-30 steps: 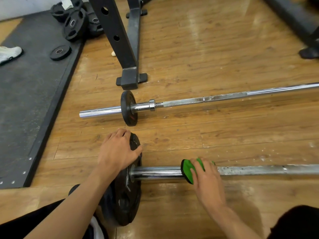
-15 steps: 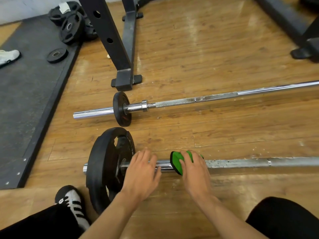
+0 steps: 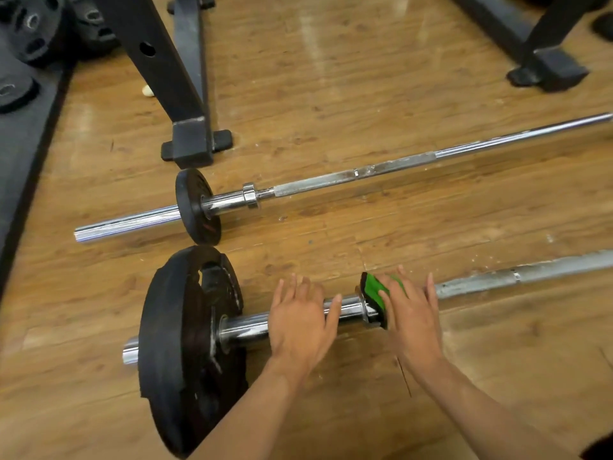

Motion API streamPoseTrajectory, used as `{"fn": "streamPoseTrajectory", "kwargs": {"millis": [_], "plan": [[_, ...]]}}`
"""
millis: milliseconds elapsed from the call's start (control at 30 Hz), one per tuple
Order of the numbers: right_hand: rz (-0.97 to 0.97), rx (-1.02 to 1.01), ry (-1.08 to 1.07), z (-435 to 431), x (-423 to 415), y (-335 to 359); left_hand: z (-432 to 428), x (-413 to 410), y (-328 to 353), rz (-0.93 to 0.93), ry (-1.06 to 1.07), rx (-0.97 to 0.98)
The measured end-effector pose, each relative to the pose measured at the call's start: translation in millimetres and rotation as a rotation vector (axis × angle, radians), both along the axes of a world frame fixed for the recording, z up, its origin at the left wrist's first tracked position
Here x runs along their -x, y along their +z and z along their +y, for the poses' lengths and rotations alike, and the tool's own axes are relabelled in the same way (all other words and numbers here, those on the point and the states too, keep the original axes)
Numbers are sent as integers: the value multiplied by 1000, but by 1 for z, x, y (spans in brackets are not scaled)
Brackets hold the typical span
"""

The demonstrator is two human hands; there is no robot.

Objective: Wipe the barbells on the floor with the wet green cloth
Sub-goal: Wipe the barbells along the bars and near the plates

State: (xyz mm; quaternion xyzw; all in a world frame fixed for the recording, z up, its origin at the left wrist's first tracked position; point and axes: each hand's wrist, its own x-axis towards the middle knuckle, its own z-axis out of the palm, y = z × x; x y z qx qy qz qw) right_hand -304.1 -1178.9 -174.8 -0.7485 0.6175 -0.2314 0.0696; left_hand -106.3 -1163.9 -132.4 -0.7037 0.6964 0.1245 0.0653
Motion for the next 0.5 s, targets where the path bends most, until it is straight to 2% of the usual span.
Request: {"fn": "streamPoseTrajectory", "kwargs": {"millis": [100,200,267,367,500], "plan": [[131,32,91,-11,15,-1,-3,-3,-1,-1,-10,32],[253,38,133,-22,37,5,-10,-2,5,-36,0,-19],[298,31,63,-26,59,7,-16,-2,4,-28,13,-18],[295,-28,-115,-30,86,11,-27,8,-3,12,-94,40],[332,-99,-225,-33,83,9,-31,18,-9,22,-198,69]]}}
